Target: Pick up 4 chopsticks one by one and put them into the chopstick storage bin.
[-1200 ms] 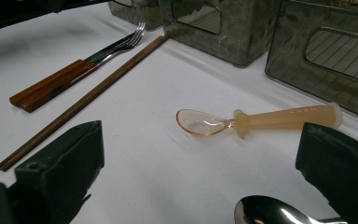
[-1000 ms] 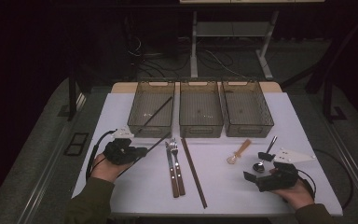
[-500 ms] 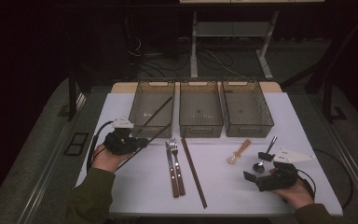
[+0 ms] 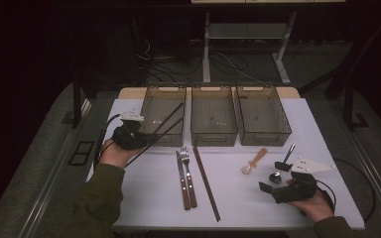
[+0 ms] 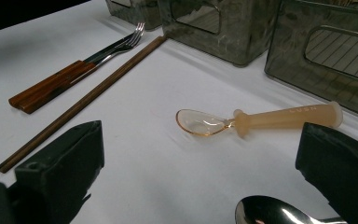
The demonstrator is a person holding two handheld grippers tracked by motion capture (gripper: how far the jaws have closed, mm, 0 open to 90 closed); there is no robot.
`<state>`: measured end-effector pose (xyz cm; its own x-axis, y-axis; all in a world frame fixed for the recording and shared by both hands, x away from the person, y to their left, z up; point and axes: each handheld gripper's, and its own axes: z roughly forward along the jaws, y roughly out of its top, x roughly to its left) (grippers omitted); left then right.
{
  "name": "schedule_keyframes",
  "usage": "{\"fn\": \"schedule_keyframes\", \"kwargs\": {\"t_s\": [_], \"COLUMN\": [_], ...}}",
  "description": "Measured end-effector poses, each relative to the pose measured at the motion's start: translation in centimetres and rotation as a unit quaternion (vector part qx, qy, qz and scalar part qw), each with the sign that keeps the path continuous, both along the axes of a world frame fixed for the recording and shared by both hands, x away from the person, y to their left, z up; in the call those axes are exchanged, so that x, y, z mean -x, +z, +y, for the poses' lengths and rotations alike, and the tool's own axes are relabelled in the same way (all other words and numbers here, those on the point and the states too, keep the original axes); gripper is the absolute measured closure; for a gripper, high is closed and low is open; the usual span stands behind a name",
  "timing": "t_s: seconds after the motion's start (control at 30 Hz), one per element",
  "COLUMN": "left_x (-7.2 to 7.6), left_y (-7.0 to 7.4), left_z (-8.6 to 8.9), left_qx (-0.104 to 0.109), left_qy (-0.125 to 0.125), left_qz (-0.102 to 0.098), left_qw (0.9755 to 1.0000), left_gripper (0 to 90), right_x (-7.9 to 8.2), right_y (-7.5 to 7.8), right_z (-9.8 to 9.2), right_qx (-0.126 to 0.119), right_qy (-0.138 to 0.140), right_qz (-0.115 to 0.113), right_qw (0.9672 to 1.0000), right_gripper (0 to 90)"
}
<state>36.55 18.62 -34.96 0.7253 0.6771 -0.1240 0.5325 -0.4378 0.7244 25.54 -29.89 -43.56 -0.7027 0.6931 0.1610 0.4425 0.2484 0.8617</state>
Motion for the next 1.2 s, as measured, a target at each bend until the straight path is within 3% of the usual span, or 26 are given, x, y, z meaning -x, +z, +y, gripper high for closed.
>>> {"fn": "schedule_keyframes", "kwargs": {"t_s": [0.7, 1.07, 1.2], "left_x": [-5.8, -9.2, -10.3], "left_y": [1.4, 1.2, 0.7], "left_z": [-1.4, -1.6, -1.4], "left_qx": [-0.024, -0.01, -0.004], "left_qy": [0.035, 0.06, 0.083], "left_qz": [0.015, 0.012, 0.016], "left_qw": [0.999, 0.9981, 0.9964], "left_gripper": [85.2, 85.1, 85.1], "right_x": [0.0, 0.1, 0.1], "right_y": [0.0, 0.1, 0.0], "right_z": [0.0, -0.1, -0.1], "right_qx": [-0.003, -0.006, -0.008], "right_qy": [-0.003, -0.003, -0.002], "right_qz": [-0.001, 0.001, 0.001], "right_qw": [1.0, 1.0, 1.0], "right_gripper": [1.3, 1.3, 1.3]}}
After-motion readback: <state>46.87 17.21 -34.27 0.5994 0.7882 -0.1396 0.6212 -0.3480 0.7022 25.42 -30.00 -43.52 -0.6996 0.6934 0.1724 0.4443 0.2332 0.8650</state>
